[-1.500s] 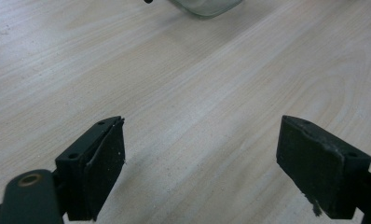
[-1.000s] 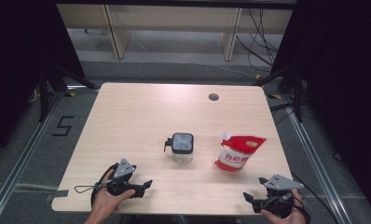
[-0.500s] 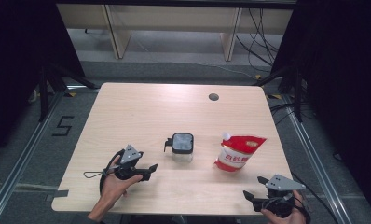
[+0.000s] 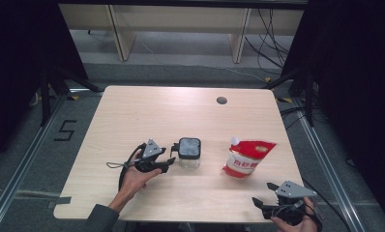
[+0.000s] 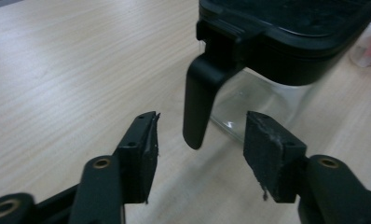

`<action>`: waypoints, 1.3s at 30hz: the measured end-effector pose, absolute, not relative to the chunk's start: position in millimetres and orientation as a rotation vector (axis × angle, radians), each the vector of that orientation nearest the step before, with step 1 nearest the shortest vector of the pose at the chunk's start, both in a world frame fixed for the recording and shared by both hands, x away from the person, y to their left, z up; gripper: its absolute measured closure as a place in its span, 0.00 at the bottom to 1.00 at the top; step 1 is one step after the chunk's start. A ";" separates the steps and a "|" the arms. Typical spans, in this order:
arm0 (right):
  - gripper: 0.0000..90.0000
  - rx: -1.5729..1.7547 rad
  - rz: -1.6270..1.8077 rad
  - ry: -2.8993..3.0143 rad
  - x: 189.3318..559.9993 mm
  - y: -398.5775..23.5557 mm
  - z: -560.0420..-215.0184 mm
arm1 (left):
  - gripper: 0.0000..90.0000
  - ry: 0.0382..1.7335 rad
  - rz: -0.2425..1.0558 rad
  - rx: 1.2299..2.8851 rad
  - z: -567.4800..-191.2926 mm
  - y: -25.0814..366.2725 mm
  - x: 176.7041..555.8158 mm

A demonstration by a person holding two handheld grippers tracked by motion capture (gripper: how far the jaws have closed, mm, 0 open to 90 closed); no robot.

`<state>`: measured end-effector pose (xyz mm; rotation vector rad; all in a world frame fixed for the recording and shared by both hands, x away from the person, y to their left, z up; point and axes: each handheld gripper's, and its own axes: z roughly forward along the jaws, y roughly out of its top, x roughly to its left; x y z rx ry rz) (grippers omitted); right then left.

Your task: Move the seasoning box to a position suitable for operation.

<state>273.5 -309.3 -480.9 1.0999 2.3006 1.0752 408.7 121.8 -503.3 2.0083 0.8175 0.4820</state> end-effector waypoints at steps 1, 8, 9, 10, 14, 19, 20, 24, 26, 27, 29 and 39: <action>0.27 1.093 1.074 2.306 274.3 -309.7 -481.3 | 0.55 0.811 0.472 2.011 -503.9 121.4 410.8; 0.27 1.113 1.081 2.304 273.7 -309.1 -481.9 | 0.69 0.752 0.502 2.024 -503.4 119.0 420.0; 0.27 1.101 1.076 2.313 274.1 -309.6 -481.5 | 0.71 0.761 0.495 2.011 -503.4 117.7 419.8; 0.27 1.101 1.076 2.313 274.1 -309.6 -481.5 | 0.71 0.745 0.499 2.013 -502.7 117.5 420.8; 0.27 1.066 1.074 2.308 275.0 -308.8 -482.0 | 0.75 0.712 0.521 2.024 -500.3 113.6 421.8; 0.26 1.063 1.087 2.320 275.1 -308.6 -481.9 | 0.80 0.688 0.518 2.034 -502.9 111.2 424.6; 0.26 1.059 1.090 2.313 274.9 -308.5 -482.0 | 0.80 0.690 0.509 2.037 -503.0 110.8 424.5; 0.26 1.095 1.096 2.317 272.9 -306.5 -482.2 | 0.84 0.694 0.515 2.049 -502.0 111.0 423.0; 0.26 1.075 1.095 2.317 273.8 -306.8 -482.2 | 0.84 0.701 0.511 2.043 -502.4 111.4 421.5; 0.26 1.064 1.104 2.319 274.7 -307.5 -482.4 | 0.84 0.697 0.515 2.042 -502.2 111.3 420.9; 0.26 1.095 1.098 2.322 272.9 -306.8 -482.1 | 0.84 0.689 0.519 2.053 -501.2 111.7 420.0; 0.26 1.063 1.091 2.318 274.8 -309.1 -481.9 | 0.84 0.720 0.530 2.014 -498.7 107.6 399.3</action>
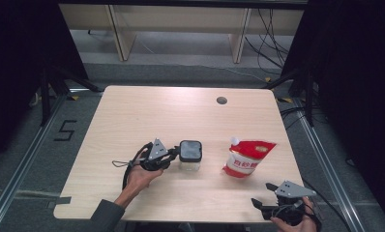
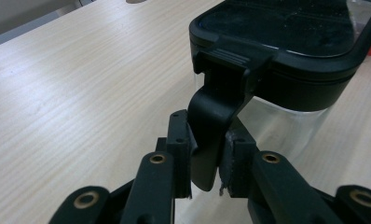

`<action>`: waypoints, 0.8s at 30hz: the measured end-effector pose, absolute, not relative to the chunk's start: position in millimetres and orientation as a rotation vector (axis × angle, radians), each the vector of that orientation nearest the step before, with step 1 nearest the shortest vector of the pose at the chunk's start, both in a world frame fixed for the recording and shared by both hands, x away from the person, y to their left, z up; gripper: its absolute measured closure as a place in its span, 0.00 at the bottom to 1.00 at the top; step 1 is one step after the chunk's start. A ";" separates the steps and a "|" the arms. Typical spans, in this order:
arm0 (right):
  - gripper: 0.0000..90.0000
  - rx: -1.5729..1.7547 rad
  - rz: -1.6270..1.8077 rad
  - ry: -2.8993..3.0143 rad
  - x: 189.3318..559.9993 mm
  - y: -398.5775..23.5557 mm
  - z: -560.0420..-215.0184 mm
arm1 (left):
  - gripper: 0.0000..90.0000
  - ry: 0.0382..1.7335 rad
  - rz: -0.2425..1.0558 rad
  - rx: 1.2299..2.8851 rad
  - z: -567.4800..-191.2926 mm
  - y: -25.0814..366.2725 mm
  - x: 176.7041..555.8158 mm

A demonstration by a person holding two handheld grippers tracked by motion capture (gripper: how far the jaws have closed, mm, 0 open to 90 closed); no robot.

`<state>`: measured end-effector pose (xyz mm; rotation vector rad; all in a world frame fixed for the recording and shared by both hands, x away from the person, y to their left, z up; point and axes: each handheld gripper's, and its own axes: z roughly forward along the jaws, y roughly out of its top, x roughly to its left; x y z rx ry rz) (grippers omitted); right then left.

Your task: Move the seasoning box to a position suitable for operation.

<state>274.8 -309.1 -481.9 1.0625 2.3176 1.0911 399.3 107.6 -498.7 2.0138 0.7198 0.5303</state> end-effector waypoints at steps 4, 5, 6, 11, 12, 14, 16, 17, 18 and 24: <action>0.26 1.052 1.100 2.318 275.1 -308.2 -482.5 | 0.84 0.710 0.535 2.009 -498.3 106.8 385.0; 0.26 1.074 1.101 2.328 274.0 -307.2 -482.6 | 0.84 0.700 0.537 2.007 -497.4 104.3 376.2; 0.26 1.074 1.101 2.328 274.0 -307.2 -482.6 | 0.84 0.700 0.537 2.007 -497.4 104.3 376.2; 0.26 1.069 1.093 2.326 273.6 -307.5 -482.0 | 0.84 0.697 0.500 2.013 -498.1 99.8 355.3; 0.26 1.069 1.093 2.326 273.6 -307.5 -482.0 | 0.84 0.697 0.500 2.013 -498.1 99.8 355.3; 0.27 1.059 1.103 2.331 274.5 -307.5 -482.3 | 0.84 0.709 0.483 2.015 -499.6 99.1 347.5; 0.27 1.053 1.101 2.326 274.8 -307.7 -482.4 | 0.83 0.707 0.482 2.027 -499.2 99.6 344.8; 0.27 1.053 1.101 2.326 274.8 -307.7 -482.4 | 0.83 0.707 0.482 2.027 -499.2 99.6 344.8; 0.27 1.059 1.099 2.328 274.8 -307.8 -482.6 | 0.83 0.719 0.463 2.026 -500.3 99.8 343.0; 0.27 1.057 1.100 2.332 274.6 -307.3 -482.8 | 0.83 0.714 0.433 2.028 -501.3 101.0 339.7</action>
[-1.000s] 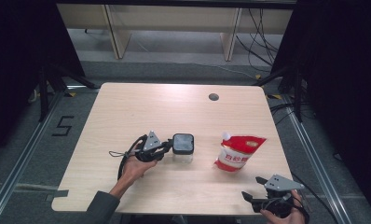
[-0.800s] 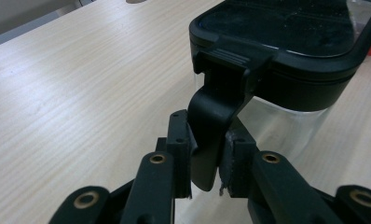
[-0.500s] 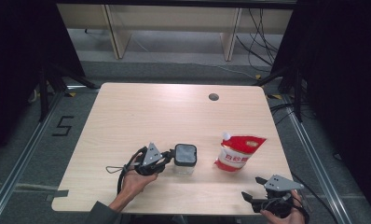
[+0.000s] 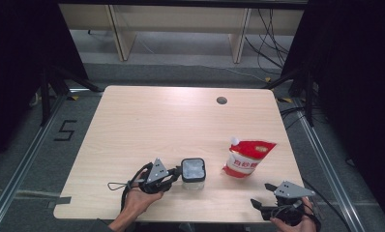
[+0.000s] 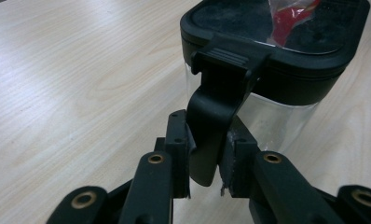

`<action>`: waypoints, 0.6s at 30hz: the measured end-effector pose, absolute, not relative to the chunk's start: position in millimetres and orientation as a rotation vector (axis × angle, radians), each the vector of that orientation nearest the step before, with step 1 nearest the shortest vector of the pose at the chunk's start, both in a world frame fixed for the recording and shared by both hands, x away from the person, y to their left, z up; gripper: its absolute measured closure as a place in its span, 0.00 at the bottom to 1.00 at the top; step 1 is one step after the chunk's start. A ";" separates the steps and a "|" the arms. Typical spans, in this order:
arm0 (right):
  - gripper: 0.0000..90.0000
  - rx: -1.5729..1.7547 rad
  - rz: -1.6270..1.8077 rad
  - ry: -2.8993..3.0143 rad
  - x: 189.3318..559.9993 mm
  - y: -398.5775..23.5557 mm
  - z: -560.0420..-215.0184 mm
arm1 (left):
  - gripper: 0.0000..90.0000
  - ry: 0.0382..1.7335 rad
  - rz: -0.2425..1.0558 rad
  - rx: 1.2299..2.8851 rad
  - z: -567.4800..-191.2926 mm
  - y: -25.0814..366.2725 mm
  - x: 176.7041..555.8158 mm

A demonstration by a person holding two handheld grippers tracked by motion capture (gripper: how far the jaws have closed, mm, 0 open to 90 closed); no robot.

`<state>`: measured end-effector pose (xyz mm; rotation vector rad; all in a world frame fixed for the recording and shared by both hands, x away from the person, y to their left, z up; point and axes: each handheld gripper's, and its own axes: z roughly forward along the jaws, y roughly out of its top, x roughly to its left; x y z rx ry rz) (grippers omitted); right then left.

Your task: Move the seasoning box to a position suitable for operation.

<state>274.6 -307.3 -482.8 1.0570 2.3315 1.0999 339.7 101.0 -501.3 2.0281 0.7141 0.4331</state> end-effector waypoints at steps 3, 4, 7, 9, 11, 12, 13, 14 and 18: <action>0.27 1.052 1.097 2.329 275.0 -307.9 -482.7 | 0.83 0.708 0.426 2.031 -500.7 100.7 338.6; 0.27 1.051 1.098 2.329 275.1 -308.0 -482.7 | 0.83 0.691 0.435 2.041 -500.1 101.1 338.2; 0.27 1.062 1.123 2.356 276.0 -307.7 -483.9 | 0.83 0.673 0.418 2.047 -500.1 98.9 333.1; 0.27 1.062 1.124 2.357 276.0 -307.8 -483.9 | 0.83 0.663 0.414 2.049 -500.2 98.6 332.3; 0.27 1.059 1.122 2.353 276.0 -308.1 -484.1 | 0.83 0.660 0.402 2.055 -500.0 97.9 330.3; 0.27 1.060 1.117 2.351 275.7 -308.2 -483.9 | 0.83 0.652 0.400 2.062 -499.9 97.7 329.6; 0.27 1.064 1.108 2.342 275.1 -308.2 -483.9 | 0.83 0.641 0.406 2.064 -499.6 97.5 329.1; 0.27 1.085 1.101 2.335 274.3 -308.5 -484.2 | 0.82 0.631 0.386 2.063 -500.1 97.0 327.9; 0.27 1.069 1.113 2.337 276.1 -311.0 -483.8 | 0.82 0.630 0.382 2.069 -500.3 97.1 326.0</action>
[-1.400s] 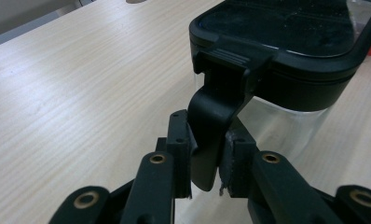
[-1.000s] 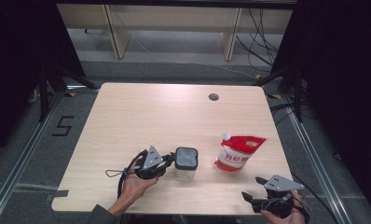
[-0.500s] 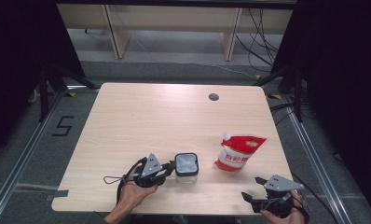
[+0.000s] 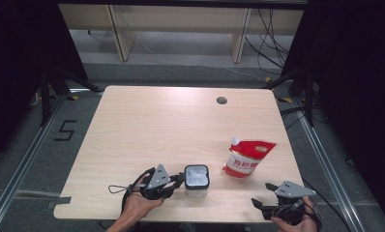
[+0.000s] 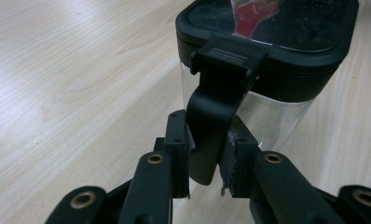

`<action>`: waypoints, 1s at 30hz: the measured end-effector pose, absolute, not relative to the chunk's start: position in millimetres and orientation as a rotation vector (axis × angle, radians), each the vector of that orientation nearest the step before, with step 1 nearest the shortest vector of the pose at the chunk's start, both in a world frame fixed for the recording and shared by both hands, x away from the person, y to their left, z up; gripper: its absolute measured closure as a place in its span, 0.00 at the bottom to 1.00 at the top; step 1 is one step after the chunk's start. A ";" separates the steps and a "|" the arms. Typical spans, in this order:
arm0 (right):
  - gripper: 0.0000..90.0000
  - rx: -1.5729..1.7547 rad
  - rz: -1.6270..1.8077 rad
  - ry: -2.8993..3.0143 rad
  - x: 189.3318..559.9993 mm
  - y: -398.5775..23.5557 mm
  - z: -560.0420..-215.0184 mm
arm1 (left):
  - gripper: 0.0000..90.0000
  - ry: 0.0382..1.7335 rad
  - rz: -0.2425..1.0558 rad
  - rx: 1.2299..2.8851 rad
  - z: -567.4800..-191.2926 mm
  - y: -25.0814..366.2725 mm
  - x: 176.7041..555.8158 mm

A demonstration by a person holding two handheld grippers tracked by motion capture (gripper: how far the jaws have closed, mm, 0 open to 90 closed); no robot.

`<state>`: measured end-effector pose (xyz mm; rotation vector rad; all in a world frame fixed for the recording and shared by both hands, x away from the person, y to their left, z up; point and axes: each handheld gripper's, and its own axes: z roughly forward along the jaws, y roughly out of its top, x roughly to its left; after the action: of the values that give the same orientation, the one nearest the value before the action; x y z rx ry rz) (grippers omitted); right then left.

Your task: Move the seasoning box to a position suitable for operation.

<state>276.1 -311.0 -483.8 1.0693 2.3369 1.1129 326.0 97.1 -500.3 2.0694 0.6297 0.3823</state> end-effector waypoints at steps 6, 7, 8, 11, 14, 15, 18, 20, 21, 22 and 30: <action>0.27 1.048 1.112 2.331 276.6 -311.5 -483.8 | 0.82 0.595 0.360 2.062 -501.4 94.6 321.6; 0.27 1.046 1.112 2.332 276.6 -311.5 -483.8 | 0.82 0.596 0.353 2.070 -500.7 95.3 322.5; 0.27 1.046 1.112 2.332 276.6 -311.5 -483.8 | 0.81 0.596 0.353 2.070 -500.7 95.3 322.5; 0.27 1.054 1.115 2.346 275.9 -311.1 -484.4 | 0.76 0.614 0.331 2.049 -498.9 96.5 321.8; 0.28 1.027 1.116 2.334 274.4 -313.8 -482.7 | 0.54 0.618 0.348 2.044 -495.0 95.8 315.9; 0.27 1.023 1.110 2.327 274.5 -315.4 -482.8 | 0.48 0.624 0.352 2.060 -492.9 96.9 313.0; 0.27 1.010 1.132 2.330 274.8 -316.2 -483.6 | 0.33 0.623 0.391 2.054 -489.5 100.6 306.3; 0.27 1.015 1.128 2.337 273.5 -313.9 -482.4 | 0.29 0.644 0.394 2.031 -488.6 103.2 303.4; 0.27 1.015 1.128 2.337 273.5 -313.9 -482.4 | 0.29 0.656 0.379 2.015 -489.3 104.0 302.8; 0.27 1.000 1.122 2.331 273.6 -313.2 -482.5 | 0.29 0.655 0.388 2.022 -489.2 106.0 302.7; 0.27 0.999 1.101 2.331 273.8 -311.4 -483.4 | 0.24 0.688 0.349 2.002 -483.4 111.1 294.3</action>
<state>273.8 -311.4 -483.4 0.9991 2.3313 1.1013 294.3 111.1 -483.4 2.0018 0.6882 0.3493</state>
